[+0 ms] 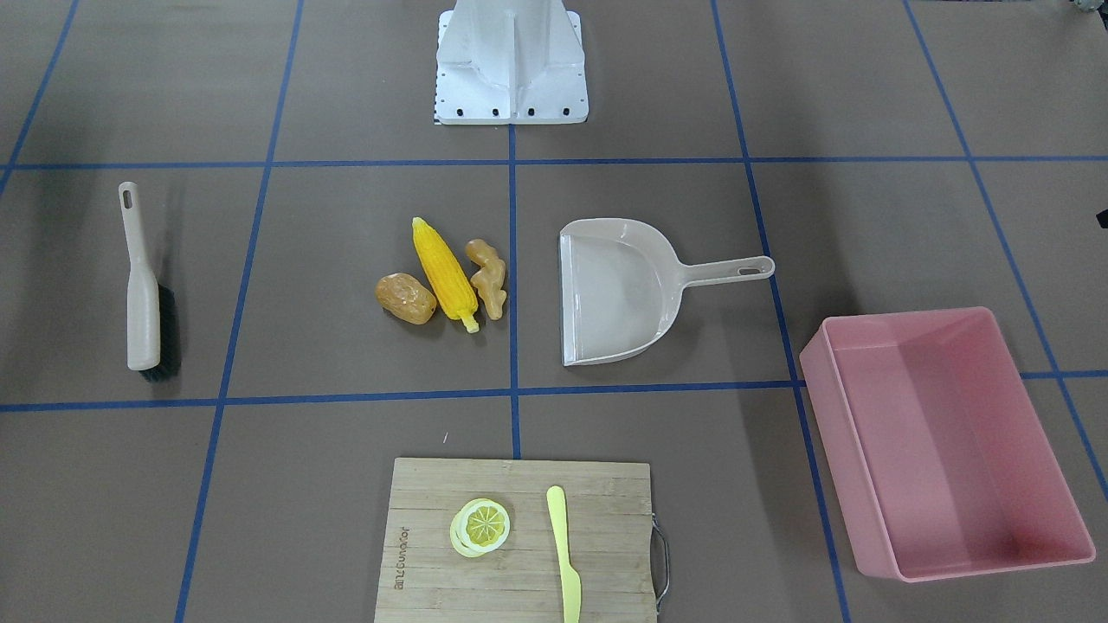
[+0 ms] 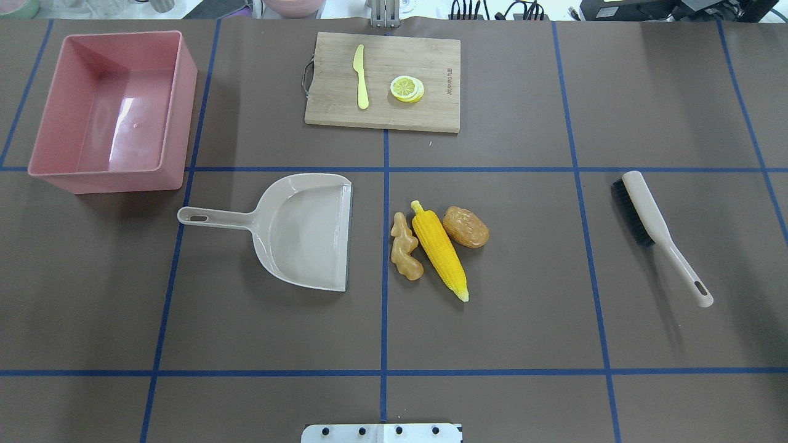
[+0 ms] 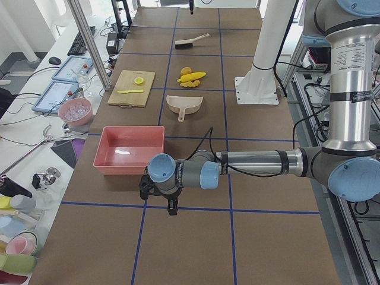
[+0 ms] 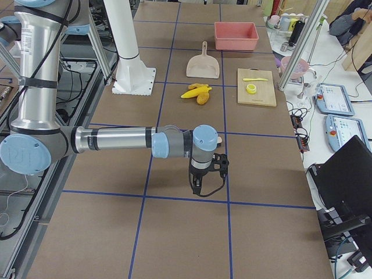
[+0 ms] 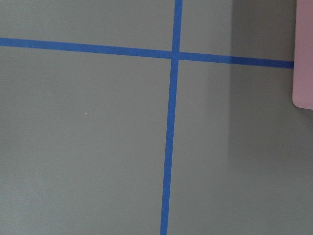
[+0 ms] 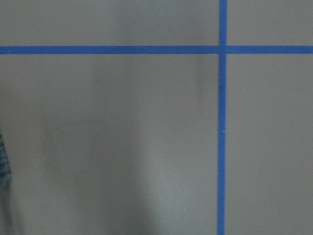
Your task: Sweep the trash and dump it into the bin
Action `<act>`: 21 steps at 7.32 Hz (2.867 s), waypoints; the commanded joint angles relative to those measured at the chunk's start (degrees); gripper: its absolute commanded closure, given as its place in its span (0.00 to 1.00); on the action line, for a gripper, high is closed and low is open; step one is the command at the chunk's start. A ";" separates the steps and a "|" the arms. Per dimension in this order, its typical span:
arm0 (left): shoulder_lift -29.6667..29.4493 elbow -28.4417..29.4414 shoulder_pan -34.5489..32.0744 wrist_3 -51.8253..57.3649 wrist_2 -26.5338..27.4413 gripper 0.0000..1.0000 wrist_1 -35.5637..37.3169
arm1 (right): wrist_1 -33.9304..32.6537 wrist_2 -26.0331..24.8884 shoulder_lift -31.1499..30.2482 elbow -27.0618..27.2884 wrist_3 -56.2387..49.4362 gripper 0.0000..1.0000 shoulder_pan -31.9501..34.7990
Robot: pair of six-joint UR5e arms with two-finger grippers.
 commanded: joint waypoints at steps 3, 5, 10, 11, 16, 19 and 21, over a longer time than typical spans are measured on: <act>-0.30 -0.22 0.00 0.09 0.00 0.02 -0.09 | 6.05 -0.36 -0.33 9.20 15.61 0.00 -14.58; -1.44 -0.39 -0.61 0.09 0.00 0.02 0.09 | 6.05 -0.63 -0.68 9.40 16.16 0.00 -19.25; -13.90 -19.95 5.88 0.09 7.11 0.01 22.80 | 5.61 -4.58 -1.65 8.35 15.99 0.05 -27.78; -15.93 -23.39 9.20 0.09 7.47 0.01 25.98 | 5.61 -4.67 -1.74 8.26 15.99 0.28 -27.71; -26.91 -27.97 25.69 0.44 18.76 0.01 26.19 | 2.99 -4.59 -0.96 7.64 16.07 1.00 -27.88; -28.25 -30.46 40.47 0.79 24.78 0.01 25.93 | 2.62 -4.76 -0.42 7.56 15.99 1.00 -27.79; -28.16 -30.28 47.00 5.94 33.52 0.01 24.71 | 2.62 -5.73 2.64 6.59 15.81 1.00 -27.10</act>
